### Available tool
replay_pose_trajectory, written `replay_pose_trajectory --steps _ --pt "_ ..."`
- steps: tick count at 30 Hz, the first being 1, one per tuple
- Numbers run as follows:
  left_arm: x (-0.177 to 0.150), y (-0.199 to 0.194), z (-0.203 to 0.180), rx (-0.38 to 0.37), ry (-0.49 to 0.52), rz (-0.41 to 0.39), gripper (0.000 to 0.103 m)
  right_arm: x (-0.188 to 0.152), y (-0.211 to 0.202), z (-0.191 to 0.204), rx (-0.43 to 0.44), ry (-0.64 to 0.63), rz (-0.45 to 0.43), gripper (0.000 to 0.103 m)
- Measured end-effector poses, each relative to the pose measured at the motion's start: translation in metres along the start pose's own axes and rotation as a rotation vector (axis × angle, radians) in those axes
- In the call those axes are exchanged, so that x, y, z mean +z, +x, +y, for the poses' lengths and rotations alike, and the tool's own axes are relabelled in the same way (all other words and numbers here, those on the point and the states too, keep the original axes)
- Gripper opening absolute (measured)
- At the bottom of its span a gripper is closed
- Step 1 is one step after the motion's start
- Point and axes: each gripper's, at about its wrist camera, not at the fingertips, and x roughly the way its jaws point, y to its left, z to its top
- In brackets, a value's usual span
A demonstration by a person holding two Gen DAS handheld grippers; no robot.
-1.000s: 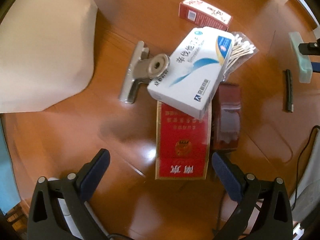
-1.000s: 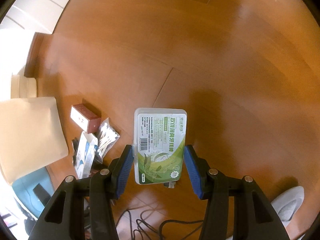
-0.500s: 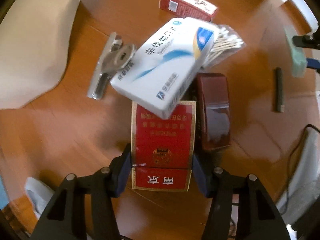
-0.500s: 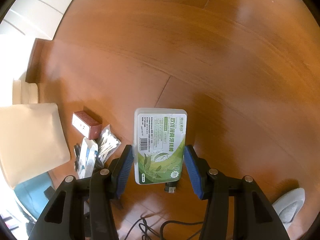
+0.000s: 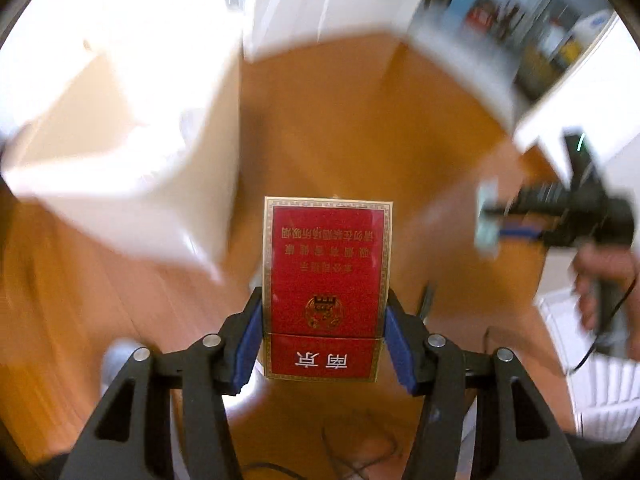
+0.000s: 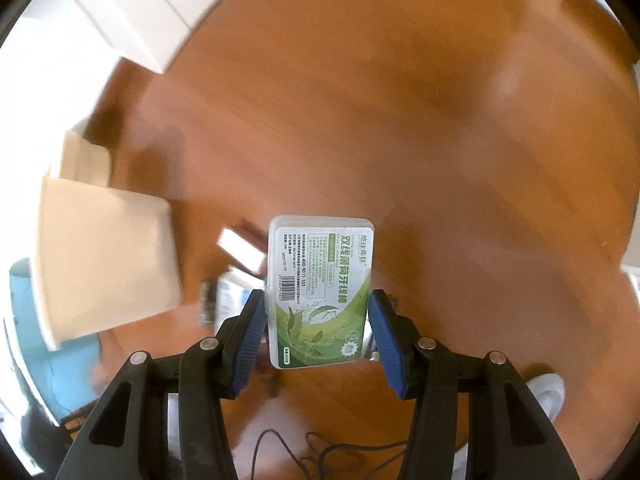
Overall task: Collect trash
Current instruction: 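Move both grippers over the beige bin and release both boxes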
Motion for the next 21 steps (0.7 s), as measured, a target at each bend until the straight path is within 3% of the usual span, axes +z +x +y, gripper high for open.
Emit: replay_pose_trajectory --steps 4,7,9,11,12,13,15,20,21 --pt "0.055 -0.057 0.038 0.006 -0.076 -0.134 0.055 -0.008 -0.046 0.026 0.047 -0.007 -0.056 0.054" --pt "0.084 -0.06 0.075 0.066 -0.079 -0.139 0.055 -0.018 -0.067 0.044 0.083 -0.004 -0.083 0.054" --pt "0.091 -0.043 0.11 0.111 -0.109 -0.093 0.055 -0.025 -0.077 0.06 0.109 -0.005 -0.098 0.054" --pt "0.092 -0.028 0.139 0.124 -0.151 -0.026 0.056 -0.032 -0.082 0.077 0.127 -0.027 -0.107 0.054" --pt "0.092 -0.019 0.153 0.141 -0.188 0.013 0.061 -0.035 -0.085 0.088 0.135 -0.045 -0.115 0.054" --pt "0.09 -0.018 0.164 0.148 -0.209 0.023 0.074 -0.037 -0.089 0.101 0.138 -0.071 -0.126 0.054" --pt "0.078 -0.025 0.17 0.149 -0.234 0.0 0.081 -0.039 -0.093 0.121 0.148 -0.113 -0.139 0.055" --pt "0.06 -0.048 0.185 0.142 -0.303 -0.033 0.081 -0.044 -0.098 0.189 0.197 -0.212 -0.146 0.055" --pt "0.071 -0.041 0.18 0.139 -0.304 -0.025 0.081 -0.045 -0.098 0.2 0.209 -0.222 -0.143 0.055"
